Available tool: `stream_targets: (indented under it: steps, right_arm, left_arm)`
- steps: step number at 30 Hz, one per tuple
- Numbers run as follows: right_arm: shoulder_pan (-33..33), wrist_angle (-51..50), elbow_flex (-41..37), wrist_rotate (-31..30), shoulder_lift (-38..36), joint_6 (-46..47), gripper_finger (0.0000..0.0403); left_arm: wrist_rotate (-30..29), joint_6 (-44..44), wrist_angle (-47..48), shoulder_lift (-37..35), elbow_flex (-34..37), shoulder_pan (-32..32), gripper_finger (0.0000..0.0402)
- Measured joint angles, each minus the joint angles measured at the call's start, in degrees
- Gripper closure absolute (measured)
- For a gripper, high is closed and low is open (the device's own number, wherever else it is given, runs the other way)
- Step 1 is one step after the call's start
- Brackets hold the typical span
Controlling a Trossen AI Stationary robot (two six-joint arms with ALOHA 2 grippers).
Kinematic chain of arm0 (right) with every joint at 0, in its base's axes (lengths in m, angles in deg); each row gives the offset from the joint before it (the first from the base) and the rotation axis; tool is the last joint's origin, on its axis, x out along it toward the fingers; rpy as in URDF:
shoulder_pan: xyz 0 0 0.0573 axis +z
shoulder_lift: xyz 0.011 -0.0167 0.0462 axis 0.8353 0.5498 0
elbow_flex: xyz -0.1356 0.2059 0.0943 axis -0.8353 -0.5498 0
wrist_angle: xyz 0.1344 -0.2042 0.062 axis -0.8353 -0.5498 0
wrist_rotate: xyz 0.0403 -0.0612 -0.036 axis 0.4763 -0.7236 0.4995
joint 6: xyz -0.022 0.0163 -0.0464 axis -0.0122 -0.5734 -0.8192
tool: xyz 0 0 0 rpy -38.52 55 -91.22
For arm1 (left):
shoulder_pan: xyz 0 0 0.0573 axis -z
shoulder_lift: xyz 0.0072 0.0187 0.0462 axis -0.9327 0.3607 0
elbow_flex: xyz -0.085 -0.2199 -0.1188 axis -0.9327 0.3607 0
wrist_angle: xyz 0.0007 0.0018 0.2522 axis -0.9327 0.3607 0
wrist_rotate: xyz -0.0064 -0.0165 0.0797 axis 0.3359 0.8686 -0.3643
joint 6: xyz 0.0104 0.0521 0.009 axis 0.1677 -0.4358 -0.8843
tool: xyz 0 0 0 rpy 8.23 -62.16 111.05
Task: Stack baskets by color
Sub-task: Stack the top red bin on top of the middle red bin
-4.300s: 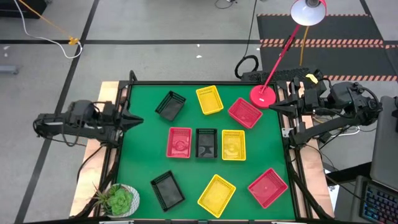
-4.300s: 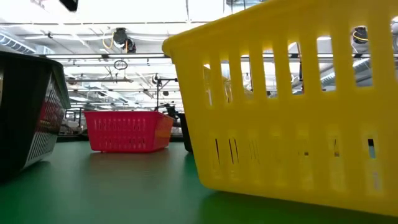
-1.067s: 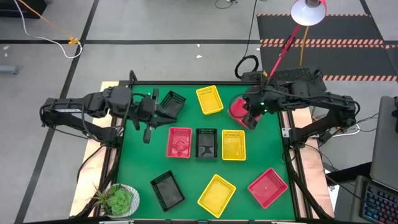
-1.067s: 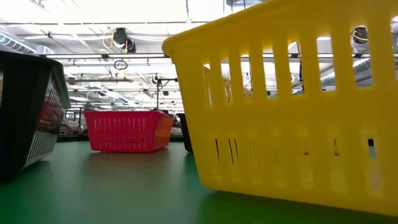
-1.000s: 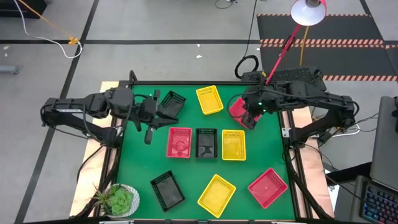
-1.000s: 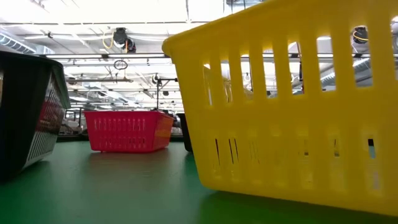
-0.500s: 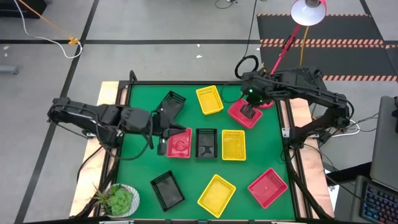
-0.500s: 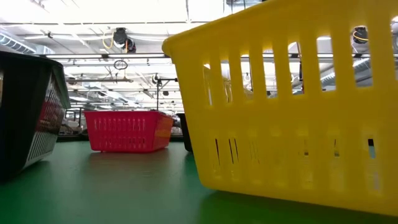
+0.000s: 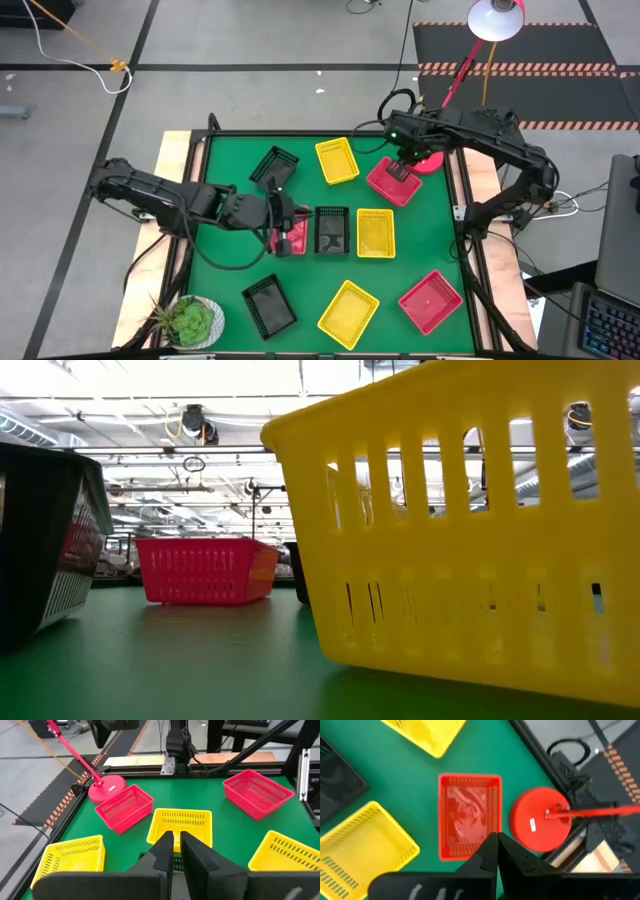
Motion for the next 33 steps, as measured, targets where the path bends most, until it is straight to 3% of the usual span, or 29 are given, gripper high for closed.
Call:
stream_targets:
  steps: [13,22,33]
  right_arm:
    - [0.7,5.6,-18.0,-0.1,-3.3,5.9,0.0403]
    - [-3.8,16.4,-28.6,-0.1,-3.9,1.6,0.0400]
    - [-8.9,23.5,-35.5,0.1,-3.9,-1.7,0.0303]
  left_arm:
    - [0.0,-0.3,-3.2,0.0,3.4,-0.2,0.0364]
    - [0.0,-0.3,-3.2,0.0,3.4,-0.2,0.0364]
    - [0.1,-0.2,-3.1,0.0,3.4,-0.1,0.0364]
